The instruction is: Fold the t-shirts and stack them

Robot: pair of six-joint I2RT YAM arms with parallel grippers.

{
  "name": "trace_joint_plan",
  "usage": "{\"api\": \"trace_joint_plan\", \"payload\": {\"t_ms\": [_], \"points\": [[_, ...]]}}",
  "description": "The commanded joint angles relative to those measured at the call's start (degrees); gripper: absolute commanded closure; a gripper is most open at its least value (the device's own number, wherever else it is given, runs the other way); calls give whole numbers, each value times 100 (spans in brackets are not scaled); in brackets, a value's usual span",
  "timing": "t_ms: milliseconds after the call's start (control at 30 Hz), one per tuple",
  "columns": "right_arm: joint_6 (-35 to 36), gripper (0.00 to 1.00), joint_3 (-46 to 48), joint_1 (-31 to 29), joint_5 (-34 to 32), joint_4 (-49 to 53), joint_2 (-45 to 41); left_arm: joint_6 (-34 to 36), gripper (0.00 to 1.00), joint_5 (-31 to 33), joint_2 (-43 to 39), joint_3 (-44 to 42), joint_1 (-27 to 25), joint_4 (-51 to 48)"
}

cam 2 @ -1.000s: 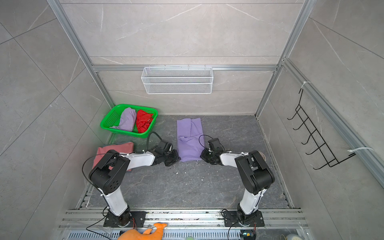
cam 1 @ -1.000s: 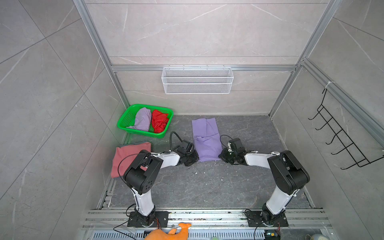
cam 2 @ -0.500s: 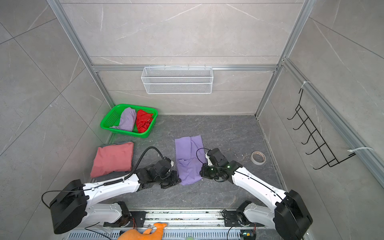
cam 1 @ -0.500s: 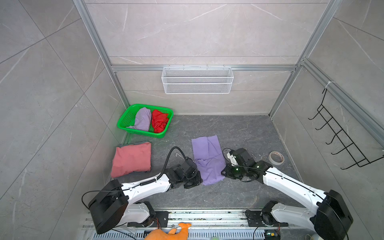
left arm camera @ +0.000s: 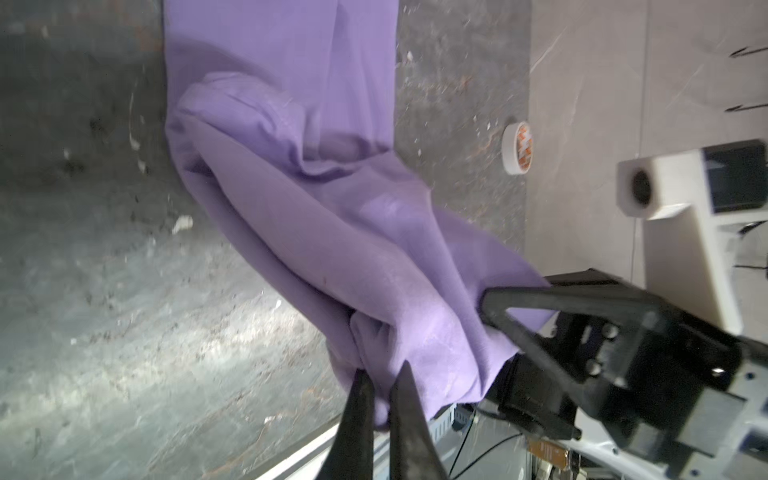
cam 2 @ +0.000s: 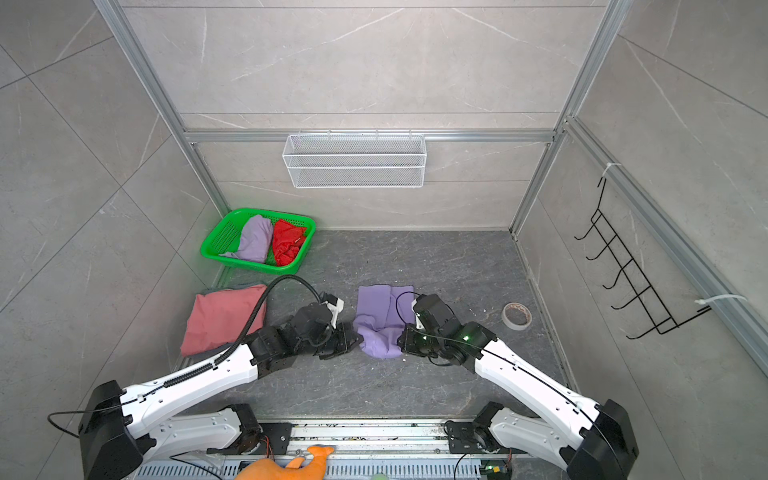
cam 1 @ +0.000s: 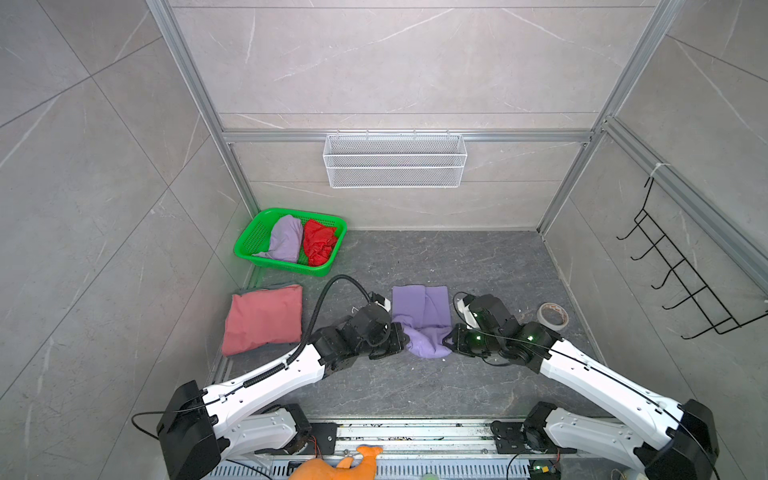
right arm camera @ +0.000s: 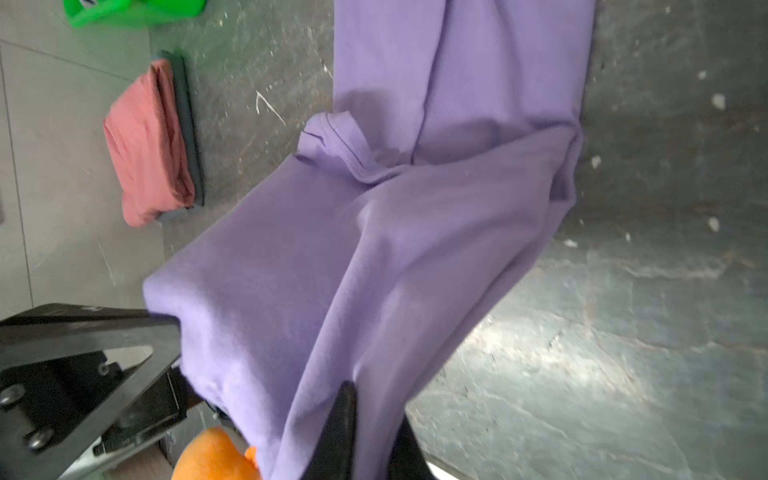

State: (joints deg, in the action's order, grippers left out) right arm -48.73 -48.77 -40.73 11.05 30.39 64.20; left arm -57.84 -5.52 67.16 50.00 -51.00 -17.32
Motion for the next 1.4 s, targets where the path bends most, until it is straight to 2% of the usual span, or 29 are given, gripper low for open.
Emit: {"api": "trace_joint_plan", "payload": {"t_ms": [0, 167, 300, 467, 633, 800, 1033, 1200, 1367], "points": [[-164, 84, -346, 122, -342, -687, 542, 758, 100, 54, 391, 420, 368, 365], [-138, 84, -1020, 599, -308, -1184, 1678, 1124, 100, -442, 1238, 938, 1114, 731], [-271, 84, -1421, 1015, -336, -1412, 2393, 1213, 100, -1203, 2223, 1532, 1684, 929], [-400, 82, -1783, 1498, -191, -1646, 3045, 1302, 100, -1793, 3477, 2633, 2019, 936], [-176, 85, -2239, 1673, -6, -1572, 3344, 1337, 100, -1955, 3878, 3200, 2139, 855], [230, 86, -2233, 1675, 174, -1184, 3061, 1246, 100, -2002, 3410, 2688, 2138, 1029], [346, 86, -1064, 1519, 515, -956, 1898, 933, 100, -1870, 1919, 1140, 1879, 1109], [197, 86, -165, 930, 590, -701, 1117, 408, 100, -1532, 929, -39, 1313, 1108], [-143, 85, 266, 131, 241, -63, 192, -276, 100, -796, -80, -913, 387, 895]]}}
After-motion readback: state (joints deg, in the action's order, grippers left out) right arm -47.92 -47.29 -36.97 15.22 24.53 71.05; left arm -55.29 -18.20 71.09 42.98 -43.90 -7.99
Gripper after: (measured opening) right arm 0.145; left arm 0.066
